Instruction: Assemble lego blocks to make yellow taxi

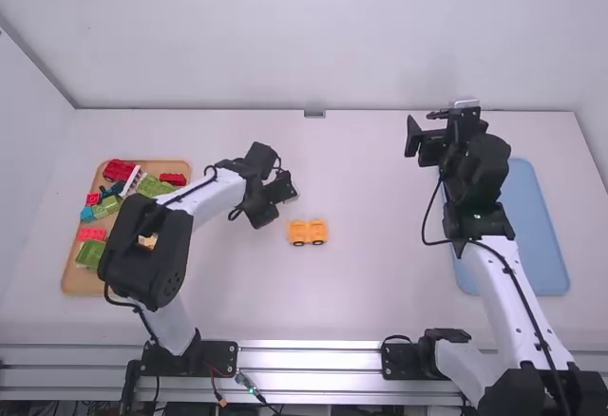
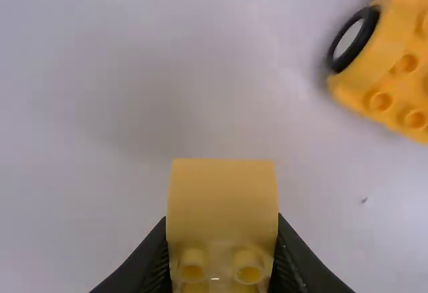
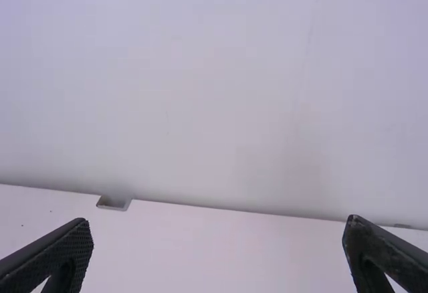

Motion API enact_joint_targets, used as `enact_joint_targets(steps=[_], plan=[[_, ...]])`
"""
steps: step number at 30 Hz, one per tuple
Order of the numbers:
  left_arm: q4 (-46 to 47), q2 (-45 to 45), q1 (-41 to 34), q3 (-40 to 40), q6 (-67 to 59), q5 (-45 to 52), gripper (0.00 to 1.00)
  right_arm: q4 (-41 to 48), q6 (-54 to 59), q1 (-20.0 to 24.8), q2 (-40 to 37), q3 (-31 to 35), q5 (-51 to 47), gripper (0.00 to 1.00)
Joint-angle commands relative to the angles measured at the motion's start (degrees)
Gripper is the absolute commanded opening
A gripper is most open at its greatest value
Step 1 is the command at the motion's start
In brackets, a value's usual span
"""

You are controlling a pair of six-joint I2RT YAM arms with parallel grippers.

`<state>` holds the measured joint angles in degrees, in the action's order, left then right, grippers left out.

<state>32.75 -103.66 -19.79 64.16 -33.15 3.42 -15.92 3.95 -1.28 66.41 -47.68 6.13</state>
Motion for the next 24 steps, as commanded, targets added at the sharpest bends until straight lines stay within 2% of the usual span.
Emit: enact_joint_targets(steps=[1, 6, 11, 18, 24], plan=[[0.68, 0.26, -1.99, -1.16, 18.62, 0.66, 0.02, -0.11, 1.46, -0.17, -1.16, -2.08, -0.13, 0.99], [1.7, 0.26, -3.72, -1.18, 50.05, 0.02, 0.02, 0.04, 1.44, -0.26, -1.16, -2.08, -0.09, 0.99], [-0.92, 0.26, -3.15, -1.25, 65.53, -0.22, 0.02, 0.59, 1.46, -0.17, -1.16, -2.08, -0.09, 0.99], [-1.22, 0.26, -3.19, -2.36, 96.52, -5.64, 0.02, 2.32, 3.15, 1.42, -1.16, -2.08, -0.09, 0.99], [0.2, 0.26, -2.71, -2.36, 109.59, -2.36, 0.02, 3.39, 3.13, 2.95, -1.16, -2.08, 0.09, 0.99]])
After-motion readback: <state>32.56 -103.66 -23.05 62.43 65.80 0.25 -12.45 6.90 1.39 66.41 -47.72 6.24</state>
